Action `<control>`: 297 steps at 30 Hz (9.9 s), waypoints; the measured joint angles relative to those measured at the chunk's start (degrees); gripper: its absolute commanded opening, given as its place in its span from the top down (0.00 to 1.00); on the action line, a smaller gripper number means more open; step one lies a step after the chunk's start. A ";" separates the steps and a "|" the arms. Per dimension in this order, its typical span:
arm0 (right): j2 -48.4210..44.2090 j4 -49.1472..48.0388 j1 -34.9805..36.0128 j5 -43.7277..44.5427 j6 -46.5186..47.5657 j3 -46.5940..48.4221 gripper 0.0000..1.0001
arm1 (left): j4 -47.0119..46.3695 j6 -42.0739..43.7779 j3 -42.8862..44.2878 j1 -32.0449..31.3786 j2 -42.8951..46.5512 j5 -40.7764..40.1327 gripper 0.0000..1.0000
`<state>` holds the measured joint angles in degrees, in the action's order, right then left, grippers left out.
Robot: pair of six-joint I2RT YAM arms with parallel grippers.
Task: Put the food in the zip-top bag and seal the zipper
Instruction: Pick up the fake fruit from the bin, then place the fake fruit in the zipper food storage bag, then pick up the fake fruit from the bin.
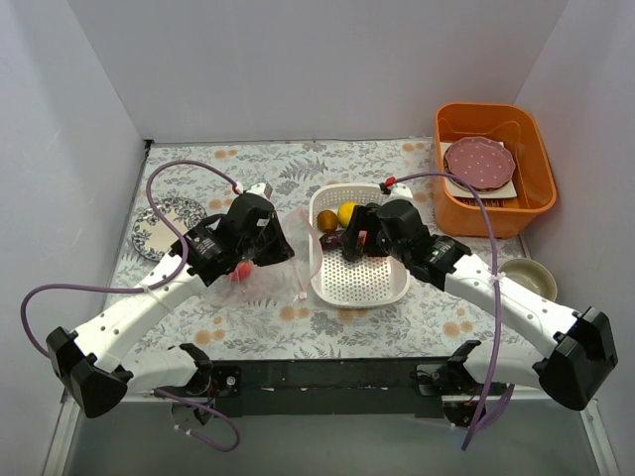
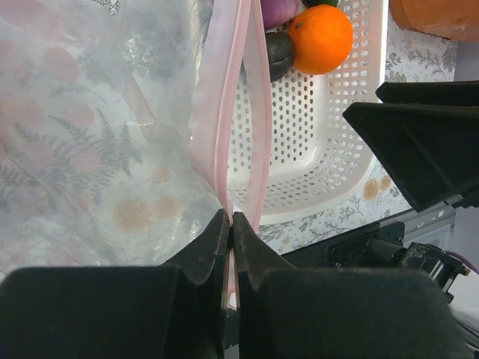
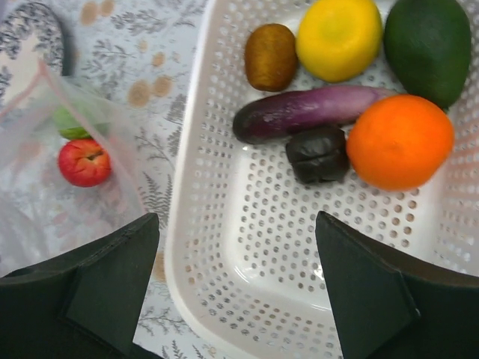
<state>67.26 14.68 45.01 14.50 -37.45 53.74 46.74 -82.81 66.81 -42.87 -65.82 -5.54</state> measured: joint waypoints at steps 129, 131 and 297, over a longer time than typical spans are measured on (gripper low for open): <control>1.42 -3.21 -6.10 -22.75 0.02 -3.74 0.45 | -1.36 -0.48 -2.58 0.00 0.04 0.33 1.00; 1.29 -5.35 -5.07 -23.69 -0.70 -3.74 0.44 | -1.36 -0.48 -2.58 0.00 0.04 0.44 1.00; 31.36 6.45 -8.90 -13.16 13.88 11.04 0.39 | -2.67 -1.42 -4.09 0.00 4.70 -0.85 1.00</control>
<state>98.63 21.12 36.12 1.34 -23.57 64.77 44.07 -84.23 62.72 -42.87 -61.12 -6.39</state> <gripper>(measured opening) 0.632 0.019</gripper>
